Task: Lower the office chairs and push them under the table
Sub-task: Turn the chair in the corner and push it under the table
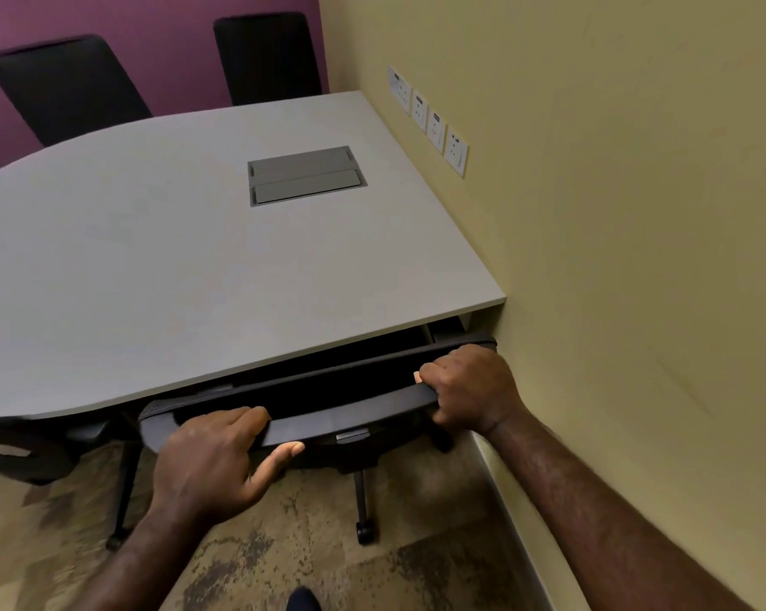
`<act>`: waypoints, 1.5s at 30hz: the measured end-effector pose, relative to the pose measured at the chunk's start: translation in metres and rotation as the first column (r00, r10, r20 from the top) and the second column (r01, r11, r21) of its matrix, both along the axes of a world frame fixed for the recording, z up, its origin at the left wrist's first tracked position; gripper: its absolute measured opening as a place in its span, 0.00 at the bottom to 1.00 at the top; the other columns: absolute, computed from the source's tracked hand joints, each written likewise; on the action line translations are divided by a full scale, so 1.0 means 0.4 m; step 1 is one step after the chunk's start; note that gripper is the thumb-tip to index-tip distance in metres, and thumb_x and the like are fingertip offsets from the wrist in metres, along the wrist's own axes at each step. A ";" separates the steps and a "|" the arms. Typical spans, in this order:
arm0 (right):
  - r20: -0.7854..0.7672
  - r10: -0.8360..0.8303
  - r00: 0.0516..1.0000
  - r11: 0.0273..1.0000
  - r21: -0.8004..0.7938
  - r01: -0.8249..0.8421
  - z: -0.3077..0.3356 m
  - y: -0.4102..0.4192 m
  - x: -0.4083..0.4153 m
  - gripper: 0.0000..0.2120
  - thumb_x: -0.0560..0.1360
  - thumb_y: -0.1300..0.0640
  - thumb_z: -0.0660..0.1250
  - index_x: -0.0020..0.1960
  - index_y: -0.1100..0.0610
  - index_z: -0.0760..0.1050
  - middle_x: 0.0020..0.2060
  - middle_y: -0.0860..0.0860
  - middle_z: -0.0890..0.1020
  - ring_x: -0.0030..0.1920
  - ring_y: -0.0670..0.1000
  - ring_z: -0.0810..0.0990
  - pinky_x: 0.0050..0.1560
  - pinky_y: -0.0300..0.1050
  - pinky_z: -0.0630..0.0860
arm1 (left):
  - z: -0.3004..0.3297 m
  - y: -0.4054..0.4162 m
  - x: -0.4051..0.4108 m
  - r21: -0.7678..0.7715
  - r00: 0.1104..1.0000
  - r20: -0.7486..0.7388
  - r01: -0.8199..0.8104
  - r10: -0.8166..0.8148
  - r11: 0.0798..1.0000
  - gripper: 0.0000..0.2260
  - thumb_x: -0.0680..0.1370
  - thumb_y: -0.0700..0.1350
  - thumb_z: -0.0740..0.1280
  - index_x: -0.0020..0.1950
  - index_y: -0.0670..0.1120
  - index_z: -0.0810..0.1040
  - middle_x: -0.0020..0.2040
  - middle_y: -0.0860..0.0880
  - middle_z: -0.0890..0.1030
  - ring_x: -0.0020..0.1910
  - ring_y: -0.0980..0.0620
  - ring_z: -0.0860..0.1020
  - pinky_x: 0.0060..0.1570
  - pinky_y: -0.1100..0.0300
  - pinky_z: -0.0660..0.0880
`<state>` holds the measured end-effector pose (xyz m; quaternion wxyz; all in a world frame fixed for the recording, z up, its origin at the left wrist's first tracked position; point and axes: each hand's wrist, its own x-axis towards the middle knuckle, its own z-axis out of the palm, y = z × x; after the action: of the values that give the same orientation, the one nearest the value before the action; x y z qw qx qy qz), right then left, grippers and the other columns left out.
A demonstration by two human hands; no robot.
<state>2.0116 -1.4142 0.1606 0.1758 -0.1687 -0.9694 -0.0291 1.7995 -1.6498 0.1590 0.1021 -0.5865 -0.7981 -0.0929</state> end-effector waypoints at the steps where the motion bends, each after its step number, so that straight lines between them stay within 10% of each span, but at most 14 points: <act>1: 0.006 -0.001 1.000 1.000 -0.006 0.001 0.001 0.007 -0.004 0.16 0.48 0.56 0.77 0.31 0.56 0.75 0.24 0.52 0.76 0.23 0.55 0.73 0.28 0.38 0.63 | 0.002 0.005 -0.001 0.000 1.000 -0.001 -0.002 0.002 1.000 0.25 0.76 0.69 0.51 0.35 0.50 0.71 0.27 0.54 0.69 0.24 0.54 0.65 0.26 0.66 0.54; 45: 0.098 -0.007 0.995 0.998 -0.056 0.013 -0.005 0.169 -0.256 0.16 0.47 0.58 0.76 0.30 0.55 0.72 0.23 0.51 0.75 0.23 0.56 0.74 0.27 0.41 0.66 | -0.006 0.141 -0.229 0.025 0.999 -0.003 -0.045 0.046 0.999 0.22 0.76 0.69 0.53 0.36 0.52 0.67 0.29 0.55 0.69 0.27 0.55 0.63 0.27 0.62 0.51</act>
<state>1.9092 -1.3466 0.1584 0.1232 -0.1768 -0.9764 -0.0105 1.7080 -1.5936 0.1567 0.1132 -0.5670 -0.8098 -0.0995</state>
